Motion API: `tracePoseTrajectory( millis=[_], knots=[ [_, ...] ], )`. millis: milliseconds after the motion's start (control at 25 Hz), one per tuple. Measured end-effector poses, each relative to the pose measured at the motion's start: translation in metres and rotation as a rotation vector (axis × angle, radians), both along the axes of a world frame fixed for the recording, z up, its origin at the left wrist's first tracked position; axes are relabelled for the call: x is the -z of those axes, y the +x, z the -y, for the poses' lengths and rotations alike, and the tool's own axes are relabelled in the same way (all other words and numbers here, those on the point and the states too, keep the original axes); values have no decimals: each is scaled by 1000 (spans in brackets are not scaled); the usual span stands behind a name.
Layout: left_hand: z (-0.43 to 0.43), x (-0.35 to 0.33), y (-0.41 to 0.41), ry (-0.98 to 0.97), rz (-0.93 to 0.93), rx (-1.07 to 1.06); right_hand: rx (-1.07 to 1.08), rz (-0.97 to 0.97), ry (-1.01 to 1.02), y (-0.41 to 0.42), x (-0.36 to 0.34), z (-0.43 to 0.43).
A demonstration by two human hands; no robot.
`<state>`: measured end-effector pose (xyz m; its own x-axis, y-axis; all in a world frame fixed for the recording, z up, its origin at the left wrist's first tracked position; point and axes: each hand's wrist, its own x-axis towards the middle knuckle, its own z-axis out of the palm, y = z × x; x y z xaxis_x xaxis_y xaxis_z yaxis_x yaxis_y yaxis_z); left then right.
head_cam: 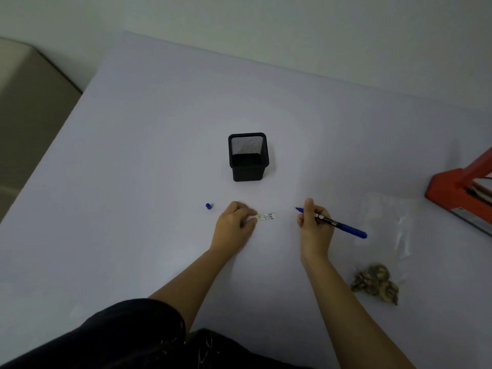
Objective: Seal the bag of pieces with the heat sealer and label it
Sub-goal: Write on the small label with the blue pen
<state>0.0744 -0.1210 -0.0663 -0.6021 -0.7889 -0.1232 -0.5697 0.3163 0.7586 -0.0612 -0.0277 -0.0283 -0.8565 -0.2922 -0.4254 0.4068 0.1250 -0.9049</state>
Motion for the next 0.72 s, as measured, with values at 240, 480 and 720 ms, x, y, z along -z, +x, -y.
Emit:
tracePoseTrajectory(
  millis=[240, 480, 720],
  knots=[
    [-2, -35, 5, 81, 8, -72, 6, 183, -133, -5, -36, -3],
    [30, -42, 46, -122, 358, -189, 12, 324, -191, 2, -53, -6],
    [4, -64, 30, 257, -14, -226, -131, 122, -155, 10, -58, -9]
  ],
)
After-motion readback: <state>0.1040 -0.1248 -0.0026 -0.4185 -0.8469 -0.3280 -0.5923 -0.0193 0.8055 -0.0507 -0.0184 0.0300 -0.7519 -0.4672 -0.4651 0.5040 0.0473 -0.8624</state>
